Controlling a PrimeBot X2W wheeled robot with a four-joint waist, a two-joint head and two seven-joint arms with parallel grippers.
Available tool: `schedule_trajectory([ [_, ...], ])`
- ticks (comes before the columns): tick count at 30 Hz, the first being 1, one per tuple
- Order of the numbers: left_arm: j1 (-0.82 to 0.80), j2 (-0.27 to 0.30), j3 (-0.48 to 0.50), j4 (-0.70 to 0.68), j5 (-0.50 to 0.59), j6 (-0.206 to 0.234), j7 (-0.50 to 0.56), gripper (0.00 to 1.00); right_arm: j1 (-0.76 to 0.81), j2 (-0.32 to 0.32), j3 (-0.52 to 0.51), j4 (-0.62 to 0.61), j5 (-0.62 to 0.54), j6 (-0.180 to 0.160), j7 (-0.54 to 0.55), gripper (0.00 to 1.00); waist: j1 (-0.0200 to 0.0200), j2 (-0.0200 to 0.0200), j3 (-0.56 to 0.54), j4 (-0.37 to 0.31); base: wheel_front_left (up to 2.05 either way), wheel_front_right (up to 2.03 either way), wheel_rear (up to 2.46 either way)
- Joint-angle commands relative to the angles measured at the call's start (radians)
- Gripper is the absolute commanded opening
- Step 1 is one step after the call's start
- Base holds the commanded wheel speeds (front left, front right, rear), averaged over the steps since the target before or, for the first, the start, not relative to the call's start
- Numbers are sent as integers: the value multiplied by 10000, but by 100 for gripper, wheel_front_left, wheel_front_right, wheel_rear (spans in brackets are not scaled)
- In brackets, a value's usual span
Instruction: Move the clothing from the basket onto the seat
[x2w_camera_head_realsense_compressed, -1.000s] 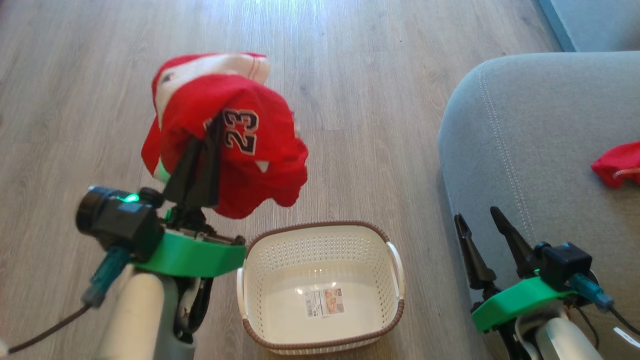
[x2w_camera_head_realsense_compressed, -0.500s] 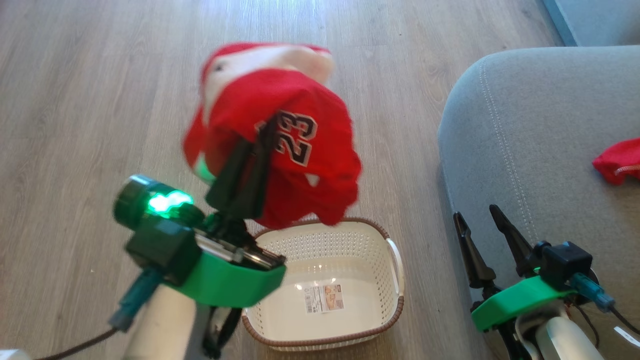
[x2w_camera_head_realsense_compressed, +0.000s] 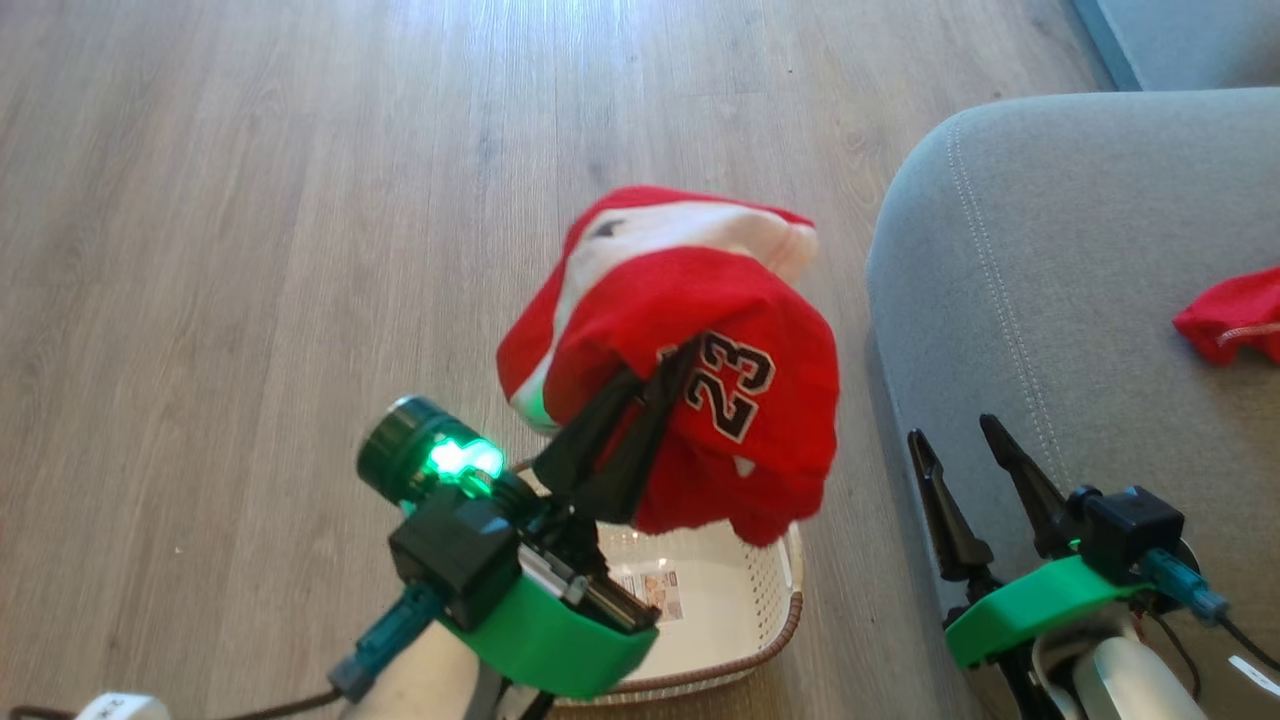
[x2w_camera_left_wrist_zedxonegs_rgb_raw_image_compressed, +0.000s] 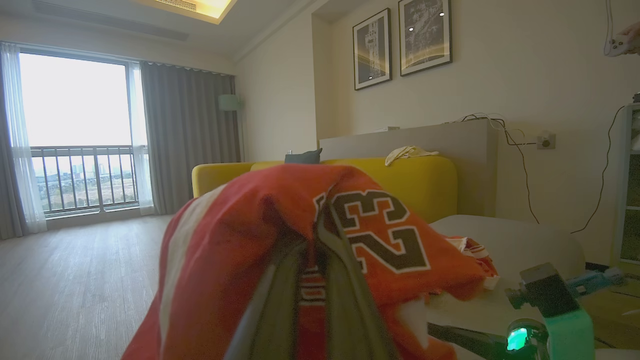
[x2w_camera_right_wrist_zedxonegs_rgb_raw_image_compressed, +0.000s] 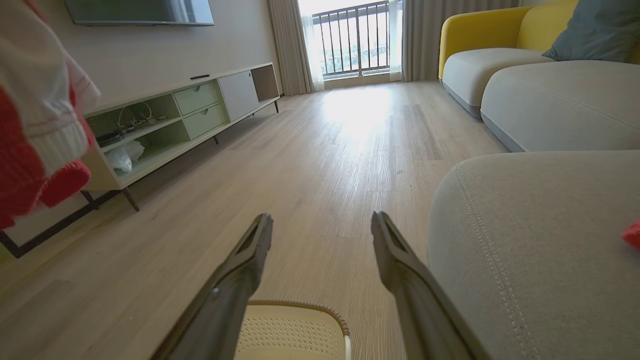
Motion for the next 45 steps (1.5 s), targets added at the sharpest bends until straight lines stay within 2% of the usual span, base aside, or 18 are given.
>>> schedule_trajectory([
  [1, -297, -14, 175, -416, -45, -4, -47, 0, -33, -157, 171, -276, -8, -2, -94, 100, 1, 0, -20, -19, 0, 0, 0],
  [18, -371, -14, 364, -345, 36, 64, -47, 0, -121, -190, 87, -334, -104, -2, -94, 100, 1, 0, -5, -219, 0, 0, 0],
  [27, -445, -14, 628, -197, 79, -15, -47, 0, 0, -416, 203, -706, -456, -2, -94, 100, 1, 0, 108, -362, 0, 0, 0],
  [35, -501, -14, 924, -99, 78, -37, -47, 0, 377, -1053, 825, -2026, -426, -2, -94, 100, 1, 0, 202, -425, 0, 0, 0],
  [45, -485, -14, 1290, 220, 232, -132, -47, 0, 304, -2238, 2702, -4065, -357, -2, -94, 100, 1, 0, 226, -507, 0, 0, 0],
])
